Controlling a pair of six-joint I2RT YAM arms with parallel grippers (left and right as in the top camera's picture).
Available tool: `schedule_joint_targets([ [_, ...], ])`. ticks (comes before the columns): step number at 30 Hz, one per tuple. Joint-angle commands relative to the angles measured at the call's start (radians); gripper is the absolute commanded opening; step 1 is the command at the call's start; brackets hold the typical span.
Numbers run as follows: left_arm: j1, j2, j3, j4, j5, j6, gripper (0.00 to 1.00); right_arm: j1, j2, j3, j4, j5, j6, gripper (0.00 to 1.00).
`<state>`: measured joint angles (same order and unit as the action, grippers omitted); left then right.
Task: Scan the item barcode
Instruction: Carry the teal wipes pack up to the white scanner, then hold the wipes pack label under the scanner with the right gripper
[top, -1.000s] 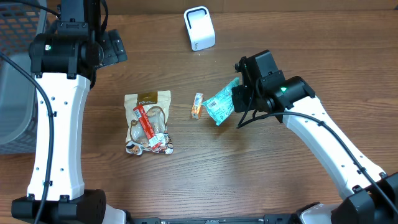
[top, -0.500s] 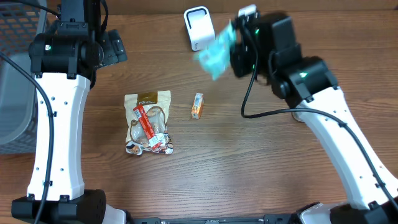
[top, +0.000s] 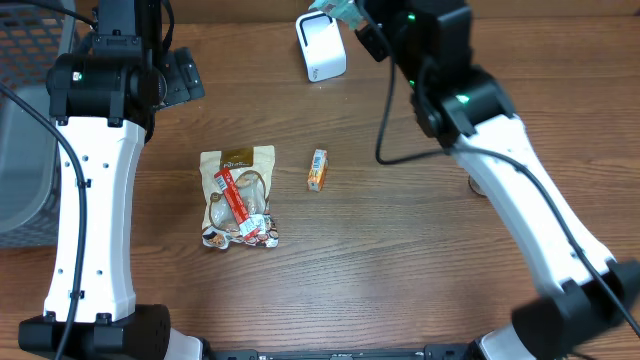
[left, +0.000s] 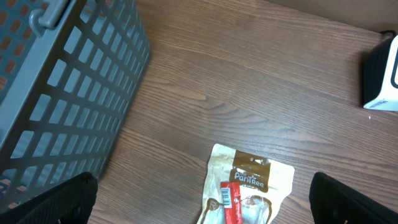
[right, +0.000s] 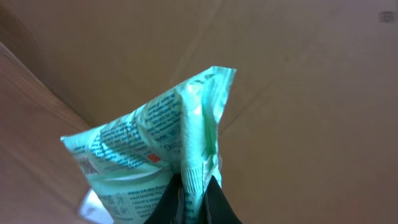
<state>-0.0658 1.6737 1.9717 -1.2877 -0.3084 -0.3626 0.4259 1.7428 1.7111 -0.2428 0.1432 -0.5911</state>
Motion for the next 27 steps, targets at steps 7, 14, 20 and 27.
schedule_joint_targets([
  [7,-0.006,-0.007,0.008,0.002,-0.013,0.011,1.0,0.014,0.269,0.016,0.338,0.204,-0.2,0.04],
  [14,-0.006,-0.007,0.008,0.002,-0.013,0.011,1.0,0.024,0.441,0.016,0.575,0.254,-0.278,0.04],
  [20,-0.006,-0.007,0.008,0.002,-0.013,0.011,1.0,0.052,0.557,0.016,0.785,0.357,-0.274,0.04],
  [27,-0.006,-0.007,0.008,0.002,-0.013,0.011,1.0,0.073,0.65,0.016,0.925,0.381,-0.278,0.04],
])
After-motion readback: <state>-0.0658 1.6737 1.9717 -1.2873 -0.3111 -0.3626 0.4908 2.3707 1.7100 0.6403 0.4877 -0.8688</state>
